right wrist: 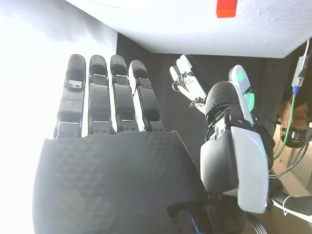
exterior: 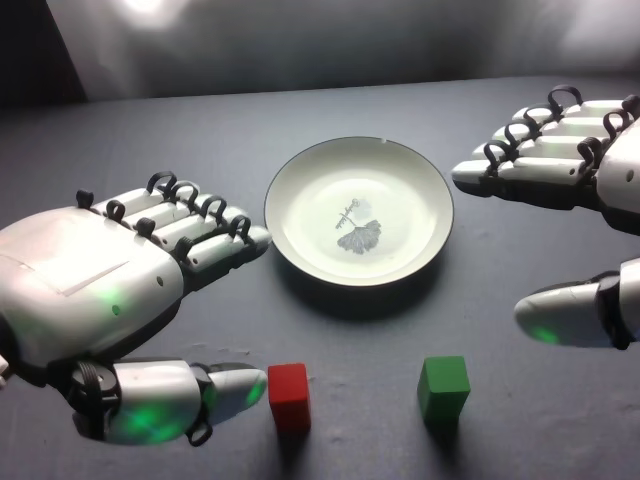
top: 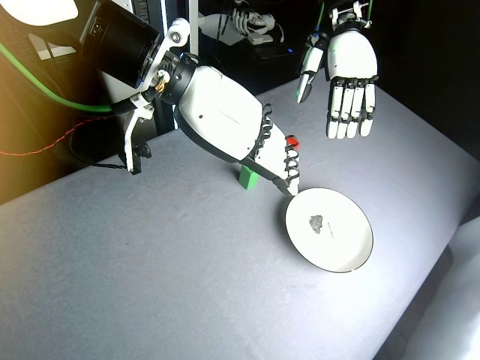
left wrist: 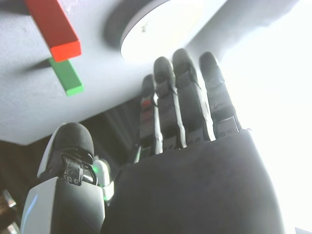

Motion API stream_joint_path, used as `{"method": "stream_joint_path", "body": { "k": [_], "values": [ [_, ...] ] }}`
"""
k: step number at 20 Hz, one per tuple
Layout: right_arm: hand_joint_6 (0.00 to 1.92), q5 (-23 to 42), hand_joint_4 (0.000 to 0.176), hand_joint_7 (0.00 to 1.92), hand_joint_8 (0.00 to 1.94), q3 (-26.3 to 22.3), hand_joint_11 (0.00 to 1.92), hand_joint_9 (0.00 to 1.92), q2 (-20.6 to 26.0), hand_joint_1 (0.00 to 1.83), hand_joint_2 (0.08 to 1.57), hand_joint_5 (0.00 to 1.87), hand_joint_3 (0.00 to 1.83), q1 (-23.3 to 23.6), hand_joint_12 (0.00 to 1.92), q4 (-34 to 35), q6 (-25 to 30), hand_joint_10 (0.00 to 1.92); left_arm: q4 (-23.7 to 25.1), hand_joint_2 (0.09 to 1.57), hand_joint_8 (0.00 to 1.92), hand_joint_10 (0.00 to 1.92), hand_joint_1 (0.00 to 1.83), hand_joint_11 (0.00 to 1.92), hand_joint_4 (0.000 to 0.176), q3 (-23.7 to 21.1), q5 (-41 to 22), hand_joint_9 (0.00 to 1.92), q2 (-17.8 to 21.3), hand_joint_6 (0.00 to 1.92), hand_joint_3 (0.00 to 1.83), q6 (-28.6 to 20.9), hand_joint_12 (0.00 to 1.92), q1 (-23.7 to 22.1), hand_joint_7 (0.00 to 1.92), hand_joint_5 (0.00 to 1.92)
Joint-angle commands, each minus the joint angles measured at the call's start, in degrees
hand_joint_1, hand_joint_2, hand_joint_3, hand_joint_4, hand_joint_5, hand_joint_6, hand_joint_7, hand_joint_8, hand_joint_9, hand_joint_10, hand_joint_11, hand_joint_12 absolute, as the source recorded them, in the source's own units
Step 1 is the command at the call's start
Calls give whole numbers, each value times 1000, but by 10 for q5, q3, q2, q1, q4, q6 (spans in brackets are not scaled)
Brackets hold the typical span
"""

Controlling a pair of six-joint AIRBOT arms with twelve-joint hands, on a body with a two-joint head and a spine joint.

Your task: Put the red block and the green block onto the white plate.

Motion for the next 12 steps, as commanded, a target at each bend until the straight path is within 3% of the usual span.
{"method": "stream_joint_path", "body": {
  "k": [1,9,12],
  "values": [
    [9,45,0,31,6,0,0,0,6,0,1109,57,35,5,0,4,2,0,11,1233,1,2,14,0,0,-1,-54,32,3,1,8,2,96,-7,63,71],
    [9,79,0,106,6,9,22,57,4,0,1048,144,0,-3,20,6,-18,6,13,1202,3,2,0,14,0,-4,-48,39,3,10,0,2,132,-8,53,152],
    [0,80,0,62,0,8,0,5,4,0,919,186,0,-4,0,13,-18,0,13,1173,0,0,0,0,46,-5,-45,0,2,8,0,2,9,-8,3,176]
  ]
}}
